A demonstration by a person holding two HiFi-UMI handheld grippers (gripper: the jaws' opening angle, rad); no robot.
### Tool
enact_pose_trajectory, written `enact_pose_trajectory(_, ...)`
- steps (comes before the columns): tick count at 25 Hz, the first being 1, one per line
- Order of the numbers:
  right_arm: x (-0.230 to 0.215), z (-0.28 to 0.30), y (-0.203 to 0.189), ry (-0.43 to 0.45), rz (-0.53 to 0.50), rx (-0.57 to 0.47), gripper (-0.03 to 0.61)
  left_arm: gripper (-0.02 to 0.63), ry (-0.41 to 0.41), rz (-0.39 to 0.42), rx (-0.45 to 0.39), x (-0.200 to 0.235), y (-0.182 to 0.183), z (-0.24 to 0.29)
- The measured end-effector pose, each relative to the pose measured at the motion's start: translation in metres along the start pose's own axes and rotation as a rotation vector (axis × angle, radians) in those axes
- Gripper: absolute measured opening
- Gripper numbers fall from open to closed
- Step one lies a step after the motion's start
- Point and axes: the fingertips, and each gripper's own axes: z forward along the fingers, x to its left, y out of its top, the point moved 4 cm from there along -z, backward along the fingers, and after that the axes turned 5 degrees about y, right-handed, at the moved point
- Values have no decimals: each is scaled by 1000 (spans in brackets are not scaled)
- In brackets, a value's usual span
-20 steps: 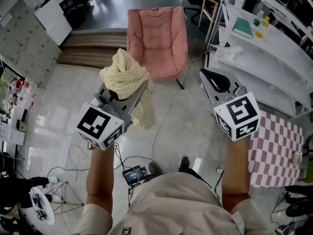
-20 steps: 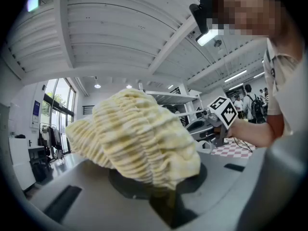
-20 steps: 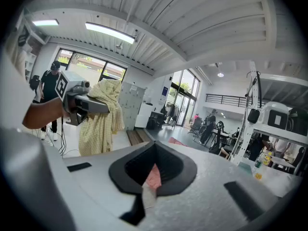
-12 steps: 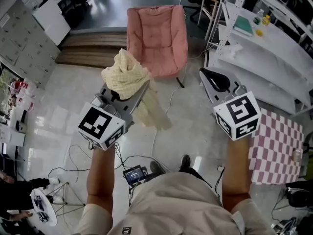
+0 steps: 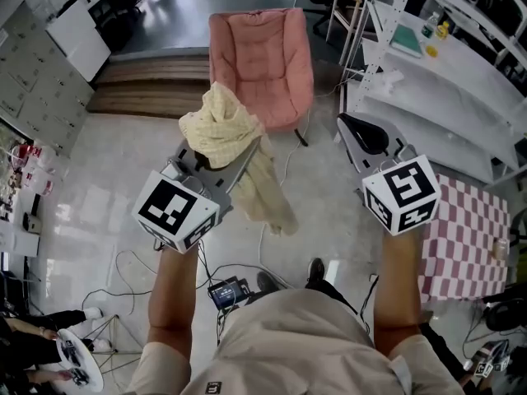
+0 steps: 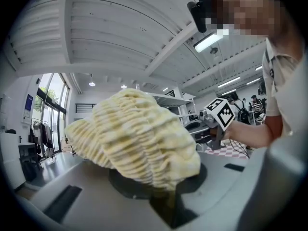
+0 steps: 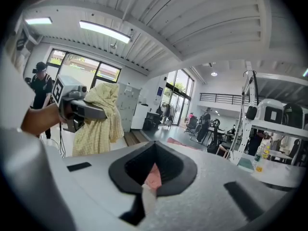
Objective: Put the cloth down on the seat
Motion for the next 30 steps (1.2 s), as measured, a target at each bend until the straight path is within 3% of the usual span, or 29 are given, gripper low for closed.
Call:
enact_pose_trajectory(7,15,12,8,-26,12,-10,-9,71,-18,3,-9,16,-6,-12)
enact_pose_trajectory(14,3,31,6,-21,13,-16,-9,71,0,2,-7,32,-18,-4)
enact_pose_trajectory(30,-114,120,-18,135,22,-77,-9,71,145,1,74,74,-34,106)
